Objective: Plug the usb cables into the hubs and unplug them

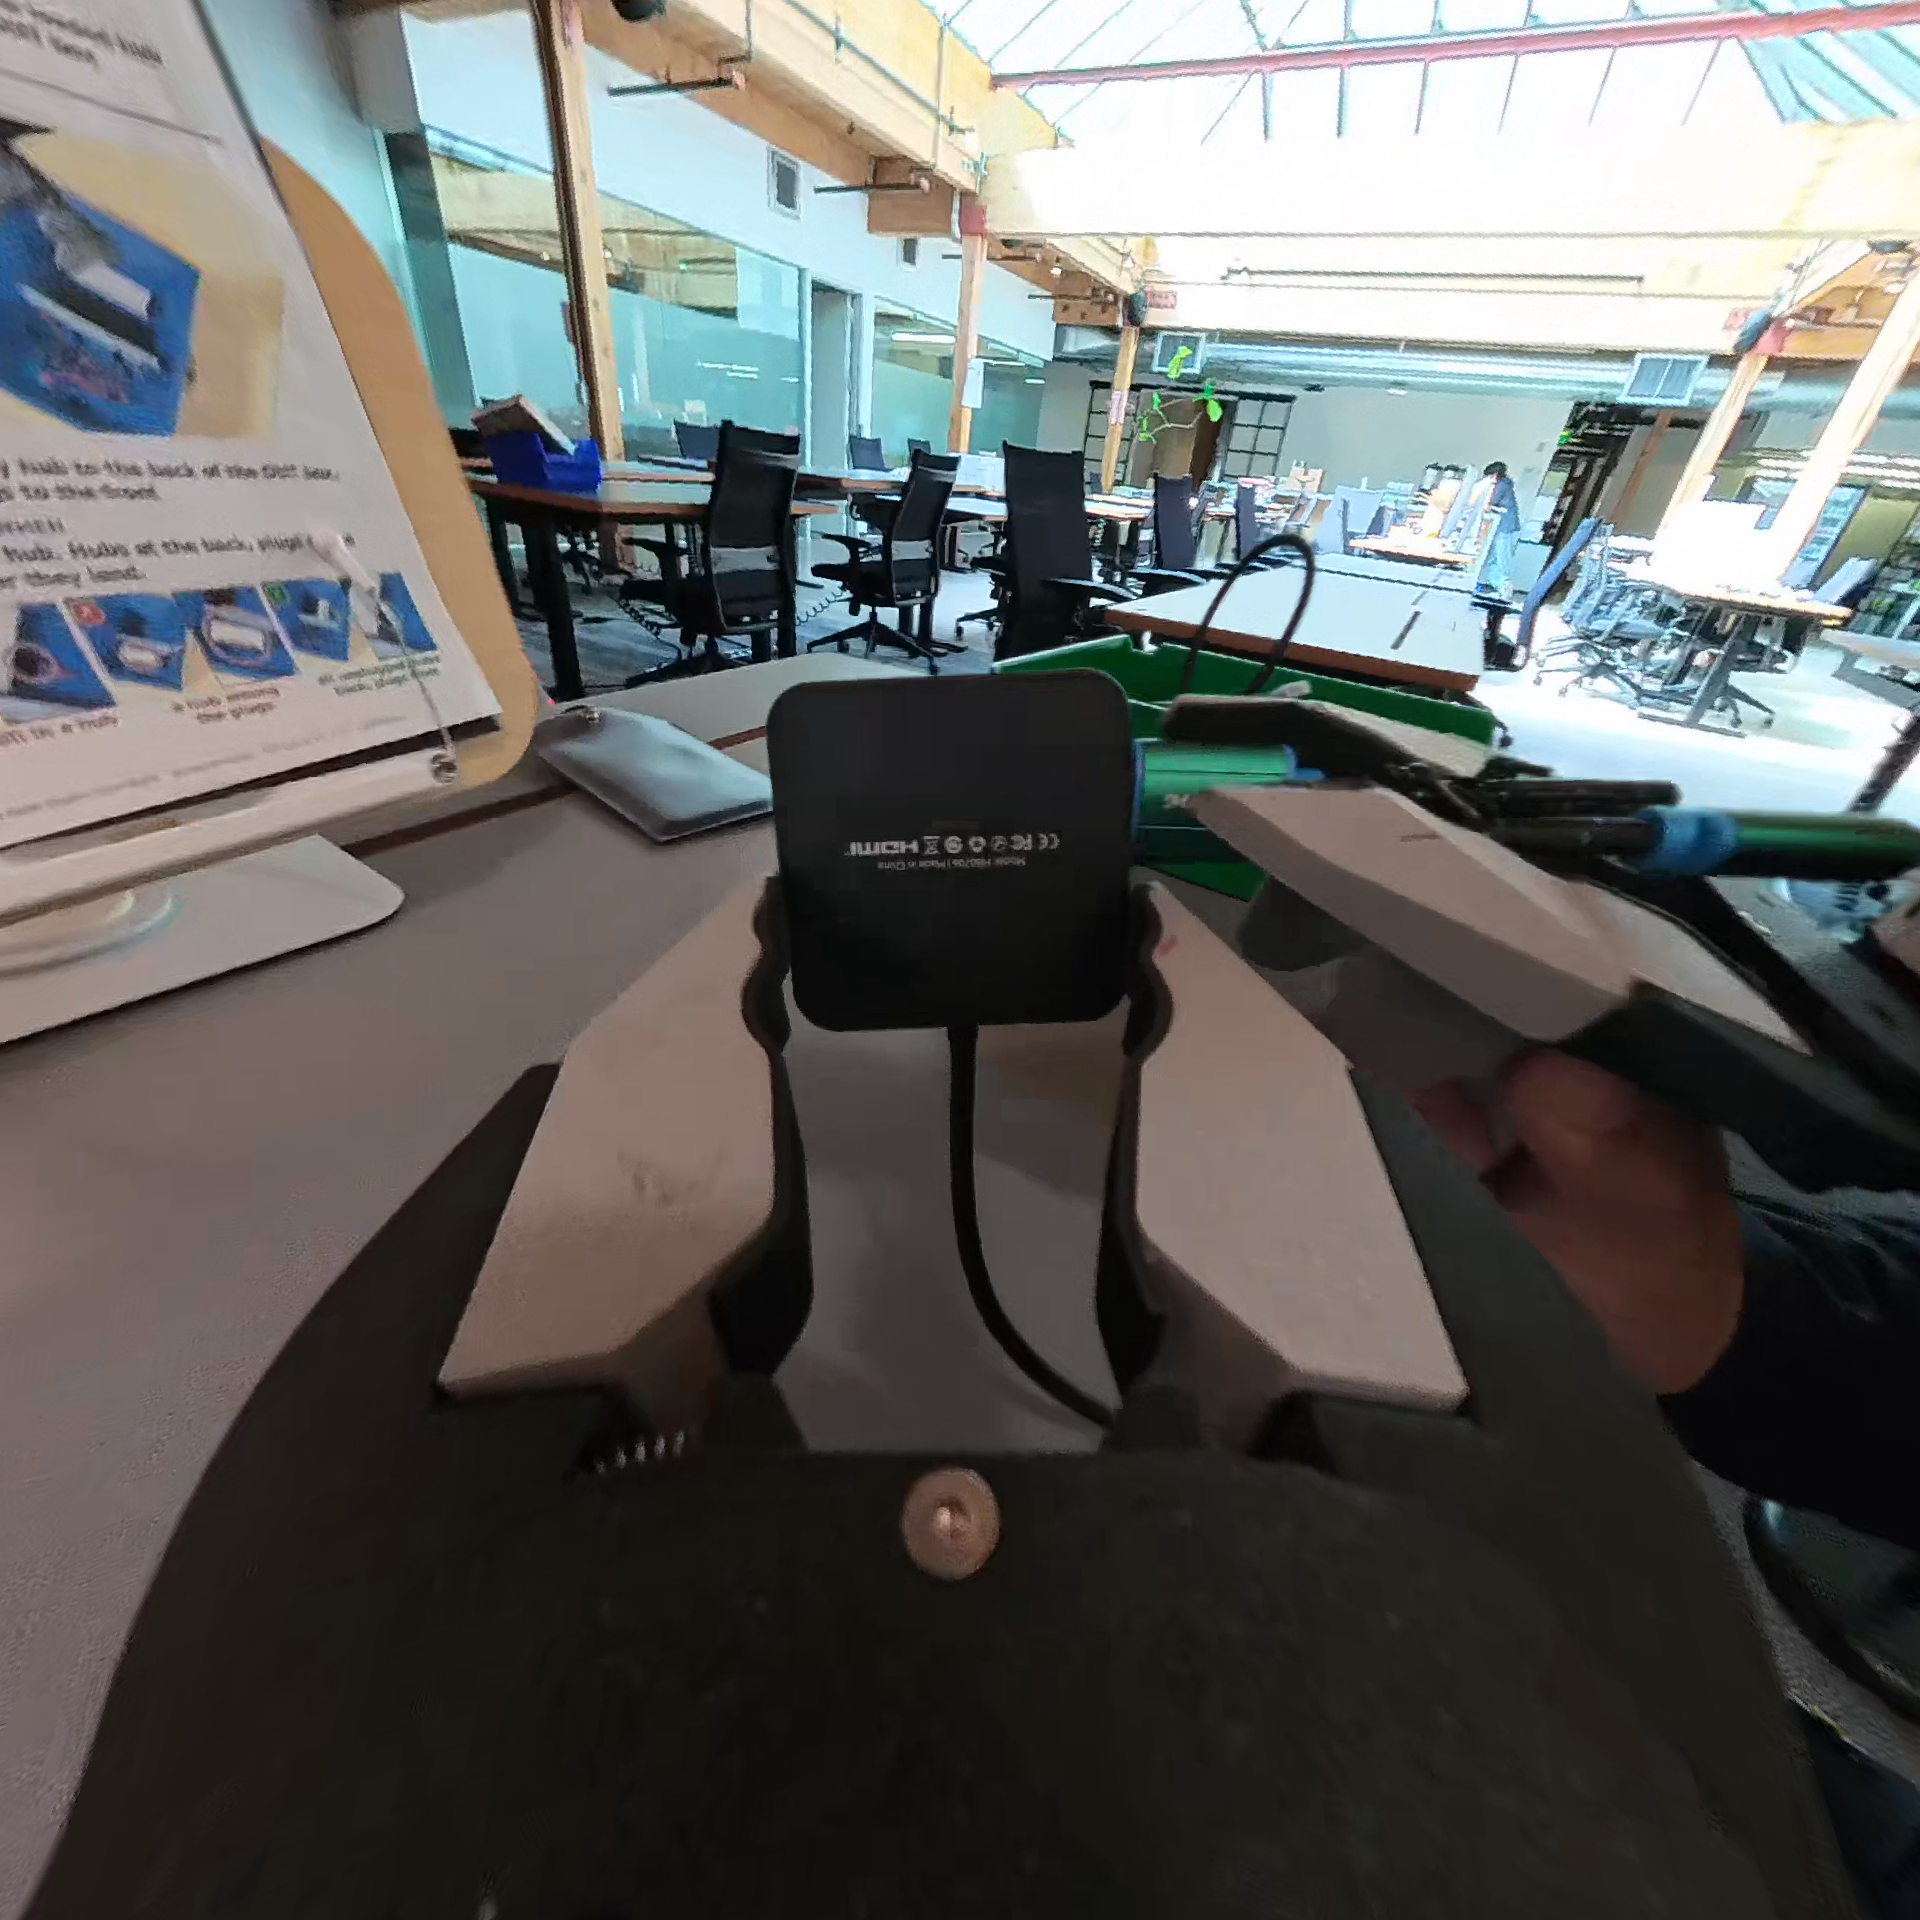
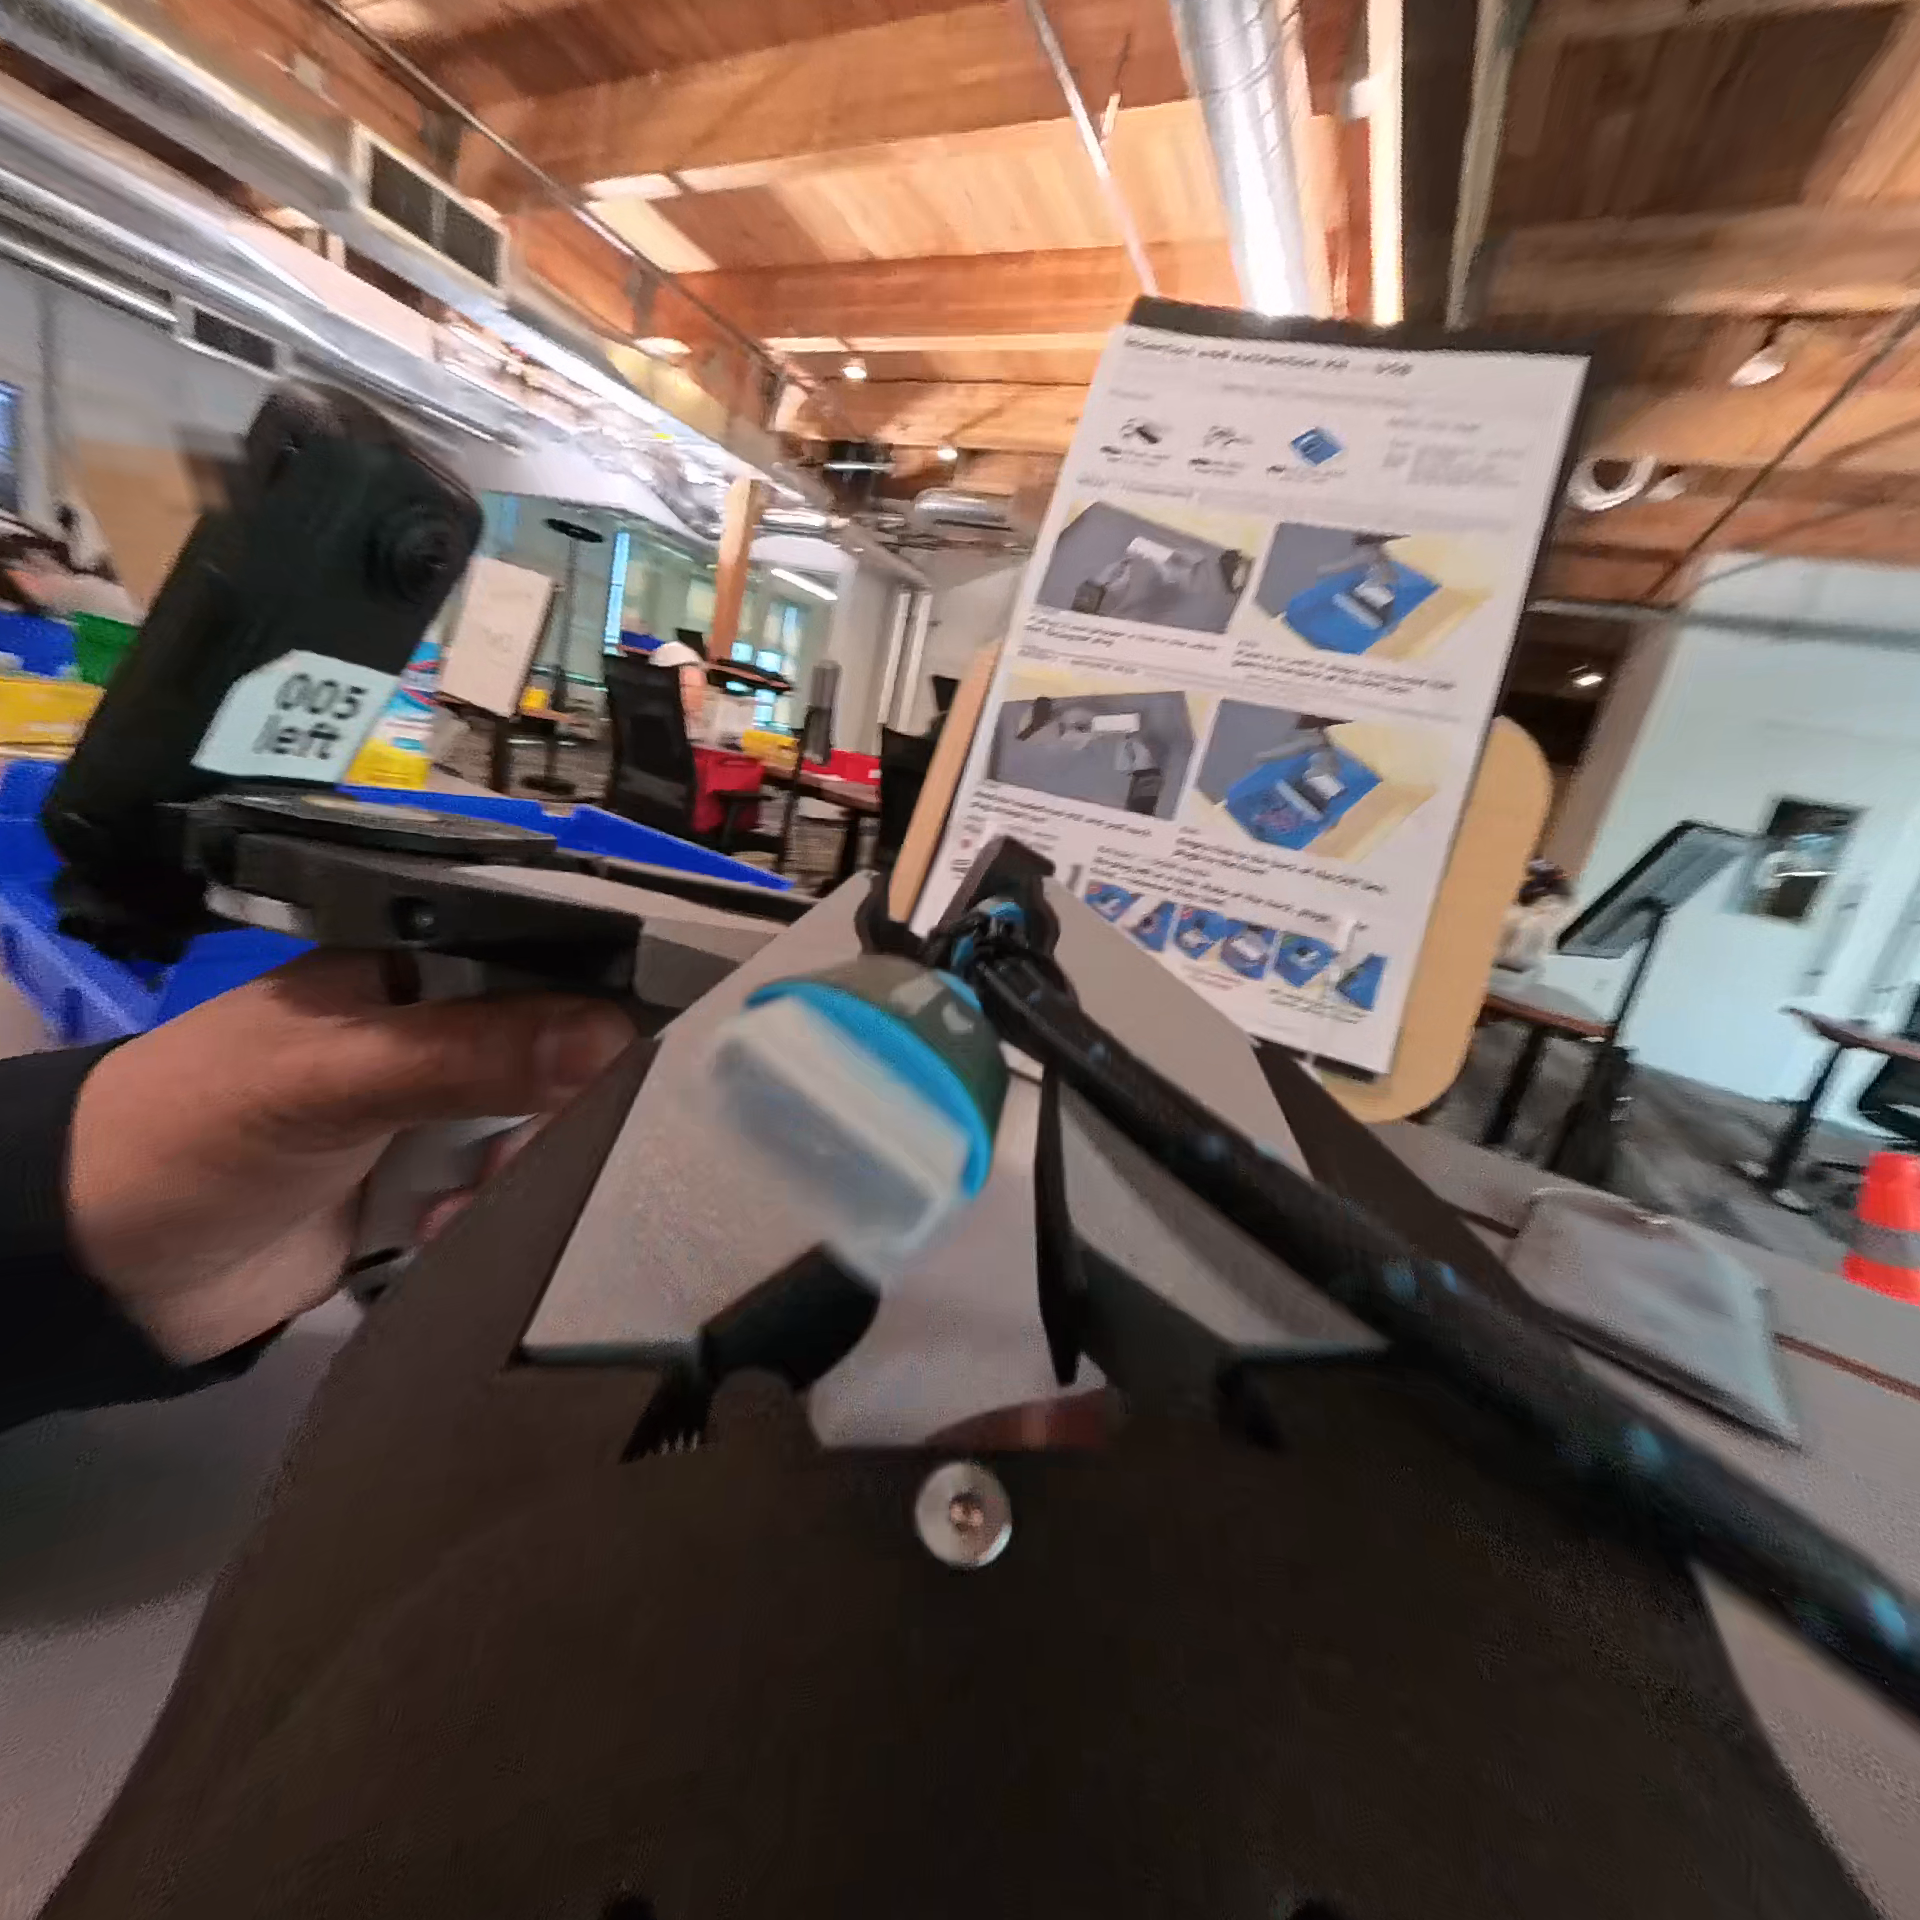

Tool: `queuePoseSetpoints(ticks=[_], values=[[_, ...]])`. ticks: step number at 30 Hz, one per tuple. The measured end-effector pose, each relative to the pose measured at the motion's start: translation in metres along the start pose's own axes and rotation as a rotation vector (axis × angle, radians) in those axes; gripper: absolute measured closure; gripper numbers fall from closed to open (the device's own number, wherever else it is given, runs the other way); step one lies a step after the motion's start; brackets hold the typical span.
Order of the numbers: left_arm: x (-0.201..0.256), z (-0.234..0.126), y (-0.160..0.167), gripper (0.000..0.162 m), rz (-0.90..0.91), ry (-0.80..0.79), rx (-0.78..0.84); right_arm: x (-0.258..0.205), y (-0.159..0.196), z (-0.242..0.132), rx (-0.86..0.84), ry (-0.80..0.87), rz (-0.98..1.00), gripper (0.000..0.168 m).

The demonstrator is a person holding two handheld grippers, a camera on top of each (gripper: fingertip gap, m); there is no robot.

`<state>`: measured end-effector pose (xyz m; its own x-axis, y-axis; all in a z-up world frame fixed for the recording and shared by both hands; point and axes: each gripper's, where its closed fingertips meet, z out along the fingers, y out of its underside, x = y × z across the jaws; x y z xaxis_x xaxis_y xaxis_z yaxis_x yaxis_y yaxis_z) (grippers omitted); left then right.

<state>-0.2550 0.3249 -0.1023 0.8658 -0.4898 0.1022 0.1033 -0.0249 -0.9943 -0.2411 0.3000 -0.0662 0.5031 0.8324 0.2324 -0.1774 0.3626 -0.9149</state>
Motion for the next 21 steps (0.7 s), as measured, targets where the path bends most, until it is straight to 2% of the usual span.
queuePoseSetpoints(ticks=[1, 4, 11, 13, 14, 18, 21], values=[[-0.006, -0.001, 0.000, 0.098, -0.006, -0.020, 0.002, -0.002, 0.002, -0.001, -0.006, -0.027, 0.026, 0.144], [-0.019, -0.005, -0.001, 0.098, 0.001, -0.066, 0.015, 0.002, 0.008, 0.000, -0.035, -0.035, 0.108, 0.142], [0.003, 0.003, 0.009, 0.098, 0.156, -0.009, -0.038, 0.000, 0.034, 0.016, -0.182, -0.072, 0.445, 0.112], [0.006, 0.005, 0.018, 0.097, 0.199, -0.011, -0.082, 0.010, 0.035, 0.015, -0.183, -0.066, 0.524, 0.143], [0.008, 0.006, 0.022, 0.096, 0.204, -0.002, -0.104, 0.016, 0.038, 0.013, -0.197, -0.061, 0.558, 0.152], [0.015, 0.008, 0.030, 0.103, 0.214, 0.027, -0.128, 0.037, 0.042, 0.004, -0.252, -0.105, 0.683, 0.154], [0.015, 0.006, 0.026, 0.103, 0.204, 0.035, -0.107, 0.067, 0.021, -0.010, -0.232, -0.058, 0.615, 0.154]])
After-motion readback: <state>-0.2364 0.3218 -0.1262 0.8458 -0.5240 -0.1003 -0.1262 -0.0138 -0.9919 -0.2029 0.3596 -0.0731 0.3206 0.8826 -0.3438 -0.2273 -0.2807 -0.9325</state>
